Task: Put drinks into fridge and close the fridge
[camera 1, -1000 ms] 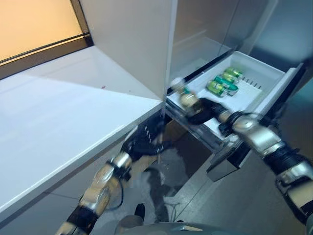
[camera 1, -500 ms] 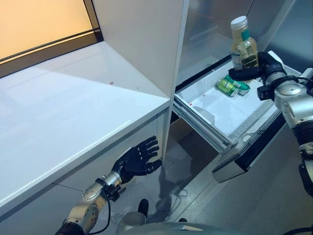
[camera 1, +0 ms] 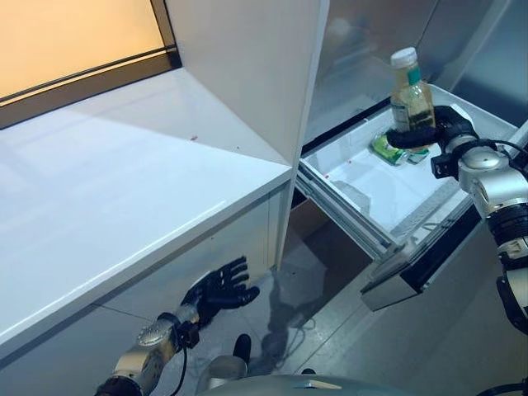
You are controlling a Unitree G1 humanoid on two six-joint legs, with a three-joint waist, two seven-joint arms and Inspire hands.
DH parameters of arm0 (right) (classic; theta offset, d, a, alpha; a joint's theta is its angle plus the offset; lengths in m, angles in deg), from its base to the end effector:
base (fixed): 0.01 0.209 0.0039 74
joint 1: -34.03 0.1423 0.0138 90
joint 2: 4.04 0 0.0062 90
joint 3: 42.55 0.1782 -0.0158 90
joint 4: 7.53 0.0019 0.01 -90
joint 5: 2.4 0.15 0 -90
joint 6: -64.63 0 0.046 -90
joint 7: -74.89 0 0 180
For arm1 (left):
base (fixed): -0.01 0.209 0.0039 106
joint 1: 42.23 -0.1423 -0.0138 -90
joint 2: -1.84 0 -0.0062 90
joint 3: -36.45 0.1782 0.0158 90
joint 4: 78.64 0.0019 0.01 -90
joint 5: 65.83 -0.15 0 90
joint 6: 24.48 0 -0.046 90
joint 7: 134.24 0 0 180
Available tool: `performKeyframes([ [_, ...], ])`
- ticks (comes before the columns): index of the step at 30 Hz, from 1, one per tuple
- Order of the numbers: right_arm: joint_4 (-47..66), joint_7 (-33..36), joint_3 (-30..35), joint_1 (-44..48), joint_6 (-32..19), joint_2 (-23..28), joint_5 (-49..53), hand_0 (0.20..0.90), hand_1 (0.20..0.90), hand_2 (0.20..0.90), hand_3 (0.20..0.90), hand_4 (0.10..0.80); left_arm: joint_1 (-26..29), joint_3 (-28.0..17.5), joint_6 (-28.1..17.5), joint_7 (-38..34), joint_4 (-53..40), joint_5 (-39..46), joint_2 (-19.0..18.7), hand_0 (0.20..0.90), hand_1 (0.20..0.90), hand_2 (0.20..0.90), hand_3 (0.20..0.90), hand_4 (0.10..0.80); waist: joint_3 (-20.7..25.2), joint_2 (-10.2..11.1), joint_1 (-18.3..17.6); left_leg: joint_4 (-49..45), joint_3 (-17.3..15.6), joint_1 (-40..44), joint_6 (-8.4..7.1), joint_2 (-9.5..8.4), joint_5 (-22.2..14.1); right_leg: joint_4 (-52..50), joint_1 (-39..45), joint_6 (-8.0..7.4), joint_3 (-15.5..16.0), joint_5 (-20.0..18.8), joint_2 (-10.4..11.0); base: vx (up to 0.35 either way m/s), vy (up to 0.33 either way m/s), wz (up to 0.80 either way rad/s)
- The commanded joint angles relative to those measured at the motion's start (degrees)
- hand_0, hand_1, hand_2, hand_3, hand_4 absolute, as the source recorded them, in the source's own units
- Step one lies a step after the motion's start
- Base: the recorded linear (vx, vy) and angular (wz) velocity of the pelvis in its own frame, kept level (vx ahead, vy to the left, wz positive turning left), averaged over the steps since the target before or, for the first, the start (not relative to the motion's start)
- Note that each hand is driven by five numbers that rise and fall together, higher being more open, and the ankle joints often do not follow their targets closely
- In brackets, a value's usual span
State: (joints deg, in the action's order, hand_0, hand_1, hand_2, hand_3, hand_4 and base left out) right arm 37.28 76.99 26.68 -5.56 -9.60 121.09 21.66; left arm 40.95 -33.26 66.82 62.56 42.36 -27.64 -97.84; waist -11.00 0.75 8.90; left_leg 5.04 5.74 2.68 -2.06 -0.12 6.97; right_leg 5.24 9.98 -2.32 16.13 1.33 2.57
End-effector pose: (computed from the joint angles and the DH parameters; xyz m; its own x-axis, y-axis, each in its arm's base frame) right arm 0.3247 -0.3116 0.1945 0.9314 -0.3438 -0.1196 0.2431 0.8320 -0.4986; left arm 0.1339 0.2214 -0.0656 0.7064 -0.3082 -0.6372 0.1392 0.9432 -0.3018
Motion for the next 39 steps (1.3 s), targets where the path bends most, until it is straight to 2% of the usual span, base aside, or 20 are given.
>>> performKeyframes([
  [1, 1.03, 4.83, -0.11, 17.51, -5.24, 5.94, -2.15, 0.3, 0.3, 0.3, 0.2, 0.1, 1.82, 0.2, -3.47, -0.25, -1.08, -1.39, -1.47, 0.9, 0.9, 0.9, 0.9, 0.8, 2.05, 2.04, 2.39, -7.66, -2.71, -2.59, 2.28, -3.96, -10.06, -7.52, -6.16, 1.03, -0.06, 3.3, -1.07, -0.168, -0.067, 0.22],
  [6, -3.88, 6.21, -2.64, 18.99, -1.07, 7.08, -5.09, 0.3, 0.3, 0.3, 0.2, 0.1, 3.31, -2.92, -4.95, -3.0, 2.56, -2.29, -1.69, 0.9, 0.9, 0.9, 0.9, 0.8, -2.72, 1.68, 3.31, -8.05, -2.52, -6.83, 2.67, -3.72, -9.0, -8.61, -10.64, 1.3, -0.12, 2.45, -1.31, -0.159, -0.078, 0.13],
  [10, -4.92, 3.05, -2.43, 15.24, 2.48, 8.04, -9.04, 0.3, 0.3, 0.3, 0.2, 0.1, 2.67, -5.75, -6.34, -4.36, 3.68, -4.26, -2.09, 0.9, 0.9, 0.9, 0.9, 0.8, -6.31, 1.17, 3.49, -8.01, -2.64, -8.7, 2.94, -3.37, -8.21, -9.7, -12.92, 1.45, -0.22, 1.99, -1.59, -0.058, -0.058, 0.06],
  [16, -9.65, -1.24, -2.9, 13.32, 5.25, 8.4, -15.75, 0.3, 0.3, 0.3, 0.2, 0.1, 3.64, -6.91, -5.97, -4.34, 4.08, -4.17, -3.21, 0.9, 0.9, 0.9, 0.9, 0.8, -9.88, 0.11, 3.42, -8.97, -3.75, -9.91, 3.2, -3.24, -8.27, -10.94, -14.2, 1.3, -0.24, 1.88, -1.24, -0.039, -0.016, 0.02],
  [22, -11.74, -4.98, -4.69, 13.99, 7.25, 8.4, -20.05, 0.3, 0.3, 0.3, 0.2, 0.1, 4.75, -7.0, -5.17, -3.54, 3.87, -3.98, -4.18, 0.9, 0.9, 0.9, 0.9, 0.8, -11.76, -0.44, 2.95, -9.95, -4.93, -10.91, 3.39, -3.35, -8.31, -11.39, -15.09, 1.08, -0.85, 1.38, -0.98, -0.039, 0.007, -0.04],
  [33, -13.72, -13.18, -7.73, 15.01, 7.29, 7.07, -27.11, 0.3, 0.3, 0.3, 0.2, 0.1, 5.88, -6.72, -3.32, -3.18, 4.86, -4.86, -4.23, 0.9, 0.9, 0.9, 0.9, 0.8, -13.14, -1.17, 2.15, -10.15, -6.52, -11.15, 3.48, -3.32, -8.23, -11.72, -16.0, 0.41, -1.89, 0.68, -0.52, -0.019, 0.022, -0.12],
  [34, -13.67, -13.57, -7.9, 14.85, 7.39, 6.81, -27.27, 0.314, 0.314, 0.314, 0.216, 0.116, 6.1, -6.8, -2.92, -3.14, 4.67, -4.93, -4.25, 0.9, 0.9, 0.9, 0.9, 0.8, -13.26, -1.24, 2.09, -10.17, -6.67, -11.19, 3.5, -3.31, -8.26, -11.83, -16.17, 0.37, -1.94, 0.67, -0.43, -0.006, 0.016, -0.08],
  [35, -13.66, -13.61, -7.9, 14.83, 7.39, 6.79, -27.3, 0.373, 0.373, 0.373, 0.285, 0.185, 6.13, -6.81, -2.87, -3.15, 4.63, -4.95, -4.25, 0.9, 0.9, 0.9, 0.9, 0.8, -13.27, -1.24, 2.08, -10.17, -6.68, -11.19, 3.5, -3.32, -8.26, -11.84, -16.18, 0.37, -1.94, 0.67, -0.43, -0.022, 0.021, -0.05],
  [36, -13.7, -14.59, -8.2, 15.07, 7.87, 6.57, -27.99, 0.514, 0.514, 0.514, 0.45, 0.35, 6.26, -6.66, -2.92, -3.16, 4.72, -4.83, -4.18, 0.9, 0.9, 0.9, 0.9, 0.8, -13.42, -1.36, 1.98, -10.26, -6.87, -11.37, 3.48, -3.32, -8.24, -11.95, -16.44, 0.37, -1.96, 0.64, -0.34, 0.0, 0.0, 0.0],
  [37, -13.9, -14.99, -8.3, 15.14, 7.96, 6.48, -28.28, 0.9, 0.9, 0.9, 0.9, 0.8, 6.35, -6.61, -2.92, -3.12, 4.8, -4.81, -4.16, 0.9, 0.9, 0.9, 0.9, 0.8, -13.48, -1.39, 1.96, -10.3, -6.92, -11.43, 3.48, -3.34, -8.23, -11.95, -16.49, 0.35, -1.97, 0.6, -0.32, 0.0, 0.0, 0.0],
  [39, -14.29, -15.58, -8.94, 15.59, 8.1, 6.08, -28.05, 0.9, 0.9, 0.9, 0.9, 0.8, 6.64, -6.49, -2.73, -3.05, 4.71, -4.89, -4.06, 0.9, 0.9, 0.9, 0.9, 0.8, -13.67, -1.58, 1.93, -10.36, -7.09, -11.58, 3.47, -3.33, -8.19, -12.13, -16.85, 0.29, -2.04, 0.51, -0.2, 0.0, 0.0, 0.0],
])
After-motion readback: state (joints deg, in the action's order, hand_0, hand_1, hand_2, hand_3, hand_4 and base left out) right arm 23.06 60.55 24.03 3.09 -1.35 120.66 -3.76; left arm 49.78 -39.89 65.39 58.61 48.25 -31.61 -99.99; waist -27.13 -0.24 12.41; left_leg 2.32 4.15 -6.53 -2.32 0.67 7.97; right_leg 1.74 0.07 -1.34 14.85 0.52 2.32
